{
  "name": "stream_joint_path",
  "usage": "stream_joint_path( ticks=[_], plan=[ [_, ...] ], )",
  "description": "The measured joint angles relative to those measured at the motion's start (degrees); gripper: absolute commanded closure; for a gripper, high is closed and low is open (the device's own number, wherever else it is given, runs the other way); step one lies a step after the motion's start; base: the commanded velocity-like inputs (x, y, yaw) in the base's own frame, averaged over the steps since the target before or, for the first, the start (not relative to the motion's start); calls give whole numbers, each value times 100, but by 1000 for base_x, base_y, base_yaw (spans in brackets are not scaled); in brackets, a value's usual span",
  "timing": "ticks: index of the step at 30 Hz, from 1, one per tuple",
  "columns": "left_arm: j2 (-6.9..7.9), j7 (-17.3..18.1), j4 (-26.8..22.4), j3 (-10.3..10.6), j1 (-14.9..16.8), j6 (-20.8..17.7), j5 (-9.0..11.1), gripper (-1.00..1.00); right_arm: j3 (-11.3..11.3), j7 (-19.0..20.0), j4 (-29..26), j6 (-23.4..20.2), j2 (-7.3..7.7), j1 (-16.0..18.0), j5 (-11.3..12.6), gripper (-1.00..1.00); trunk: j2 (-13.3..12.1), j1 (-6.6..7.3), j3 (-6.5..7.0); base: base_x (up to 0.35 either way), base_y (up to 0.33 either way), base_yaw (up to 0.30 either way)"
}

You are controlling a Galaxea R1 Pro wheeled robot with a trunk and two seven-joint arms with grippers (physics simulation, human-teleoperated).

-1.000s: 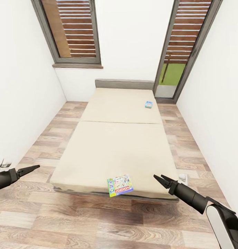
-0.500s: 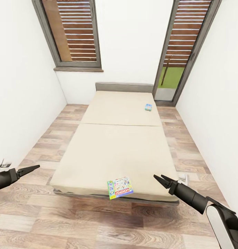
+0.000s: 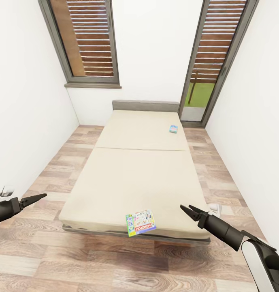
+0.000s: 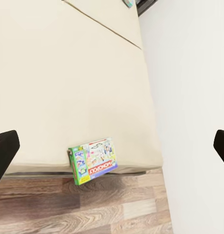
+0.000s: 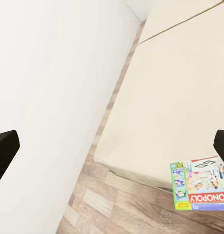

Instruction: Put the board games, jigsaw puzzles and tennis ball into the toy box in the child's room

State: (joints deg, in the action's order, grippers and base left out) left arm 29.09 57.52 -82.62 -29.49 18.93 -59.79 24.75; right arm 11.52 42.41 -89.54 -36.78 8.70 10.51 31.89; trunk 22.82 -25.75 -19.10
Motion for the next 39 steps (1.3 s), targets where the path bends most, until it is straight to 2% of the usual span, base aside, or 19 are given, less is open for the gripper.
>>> stream_joint_path(
  ticks=[20, 32, 39],
  plan=[
    [0, 6, 0, 4, 0, 66, 4, -100, -2, 0, 3, 0, -16, 0, 0, -100, 0, 0, 191, 0, 0, 0],
    [0, 6, 0, 5, 0, 67, 6, -100, 3, 0, 6, -3, -173, -1, -18, -100, 0, 0, 306, 0, 0, 0],
    [0, 6, 0, 8, 0, 69, 6, -100, 3, 0, 5, -4, -193, 0, -25, -100, -1, 0, 373, 0, 0, 0]
  ],
)
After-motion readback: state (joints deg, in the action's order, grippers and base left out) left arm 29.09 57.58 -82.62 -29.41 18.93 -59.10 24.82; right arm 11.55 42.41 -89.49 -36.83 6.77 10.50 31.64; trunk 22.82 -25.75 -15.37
